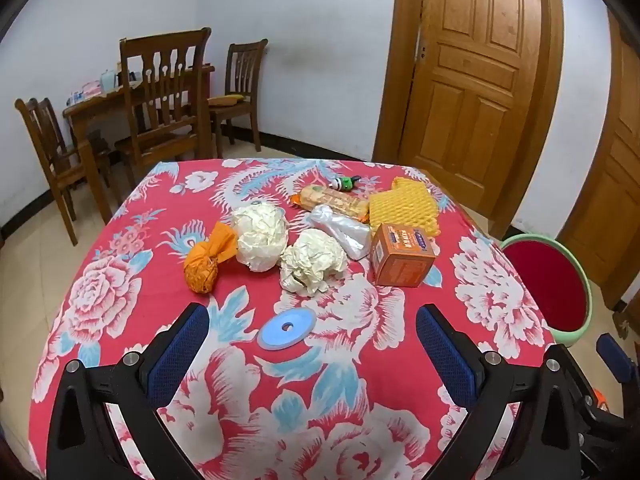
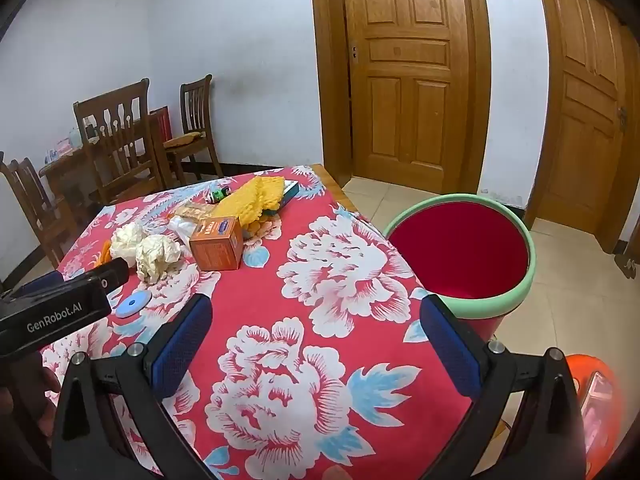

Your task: Collect trash

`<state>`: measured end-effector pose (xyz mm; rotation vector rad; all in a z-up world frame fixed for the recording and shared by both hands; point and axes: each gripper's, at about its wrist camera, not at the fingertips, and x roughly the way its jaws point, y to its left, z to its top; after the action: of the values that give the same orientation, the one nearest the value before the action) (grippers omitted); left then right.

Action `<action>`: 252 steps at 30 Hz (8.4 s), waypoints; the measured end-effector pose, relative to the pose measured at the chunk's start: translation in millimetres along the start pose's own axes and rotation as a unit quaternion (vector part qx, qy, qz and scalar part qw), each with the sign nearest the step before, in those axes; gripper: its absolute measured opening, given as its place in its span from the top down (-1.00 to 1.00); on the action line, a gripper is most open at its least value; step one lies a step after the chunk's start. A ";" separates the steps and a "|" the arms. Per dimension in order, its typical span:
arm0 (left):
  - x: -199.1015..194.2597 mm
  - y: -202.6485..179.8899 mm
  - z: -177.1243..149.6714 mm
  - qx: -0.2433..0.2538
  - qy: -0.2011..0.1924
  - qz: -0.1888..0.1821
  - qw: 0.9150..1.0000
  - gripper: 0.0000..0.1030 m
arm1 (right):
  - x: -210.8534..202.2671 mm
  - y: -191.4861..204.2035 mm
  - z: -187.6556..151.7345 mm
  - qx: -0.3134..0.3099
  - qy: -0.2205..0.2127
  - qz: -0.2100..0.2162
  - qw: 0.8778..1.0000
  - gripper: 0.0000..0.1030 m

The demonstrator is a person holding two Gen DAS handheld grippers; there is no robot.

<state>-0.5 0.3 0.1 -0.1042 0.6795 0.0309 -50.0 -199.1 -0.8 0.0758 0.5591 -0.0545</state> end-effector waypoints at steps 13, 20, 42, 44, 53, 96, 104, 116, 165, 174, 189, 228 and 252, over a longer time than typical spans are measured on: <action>-7.0 -4.2 1.6 0.005 0.000 0.002 1.000 -1.00 | -0.3 -3.0 -0.2 0.003 0.004 0.001 1.000 -0.97; -5.1 -4.0 0.8 0.006 0.001 0.002 1.000 -1.00 | 0.9 -3.0 -0.4 0.006 0.008 0.000 1.000 -0.97; -2.3 1.6 3.9 0.001 0.000 0.009 1.000 -1.00 | 1.2 -2.0 -1.2 0.006 0.009 0.001 1.000 -0.97; -1.8 1.8 4.2 0.000 0.001 0.009 1.000 -1.00 | 1.6 -1.8 -1.0 0.006 0.010 0.001 1.000 -0.97; -2.6 2.2 3.7 0.001 0.000 0.008 1.000 -1.00 | 2.0 -0.1 -1.7 0.006 0.011 0.001 1.000 -0.97; 4.2 12.2 0.8 -0.002 0.007 0.020 1.000 -1.00 | 6.9 4.7 -3.9 0.003 0.013 0.001 1.000 -0.97; 15.4 20.8 15.2 -0.005 0.013 0.029 0.999 -1.00 | 16.1 15.3 4.6 -0.007 0.020 0.008 1.000 -0.97; 51.6 45.2 47.8 0.011 0.031 0.053 0.998 -1.00 | 55.4 48.0 42.5 -0.037 0.047 0.031 0.998 -0.97; 64.6 64.3 73.8 -0.045 0.038 -0.072 0.996 0.35 | 104.9 76.9 54.3 -0.004 0.104 0.093 0.990 -0.01; 42.1 13.8 78.9 -0.012 0.020 -0.107 0.994 0.35 | 75.5 35.1 67.2 0.024 0.066 0.080 0.994 -0.01; 48.4 -93.2 81.5 0.046 0.025 -0.162 0.985 0.35 | 66.7 -59.6 67.9 0.088 0.041 0.012 0.995 -0.01; 100.1 -236.8 39.6 0.145 0.107 -0.234 0.955 0.35 | 97.2 -201.6 34.1 0.225 0.083 -0.075 0.968 -0.12; 84.0 -197.4 26.8 0.170 0.122 -0.198 0.957 -0.23 | 86.2 -196.2 36.7 0.220 0.073 -0.058 0.971 -0.12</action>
<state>93.9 -193.6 -15.0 0.0903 0.8911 -0.4915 28.1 -400.4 -26.8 0.4819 0.6901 -0.2882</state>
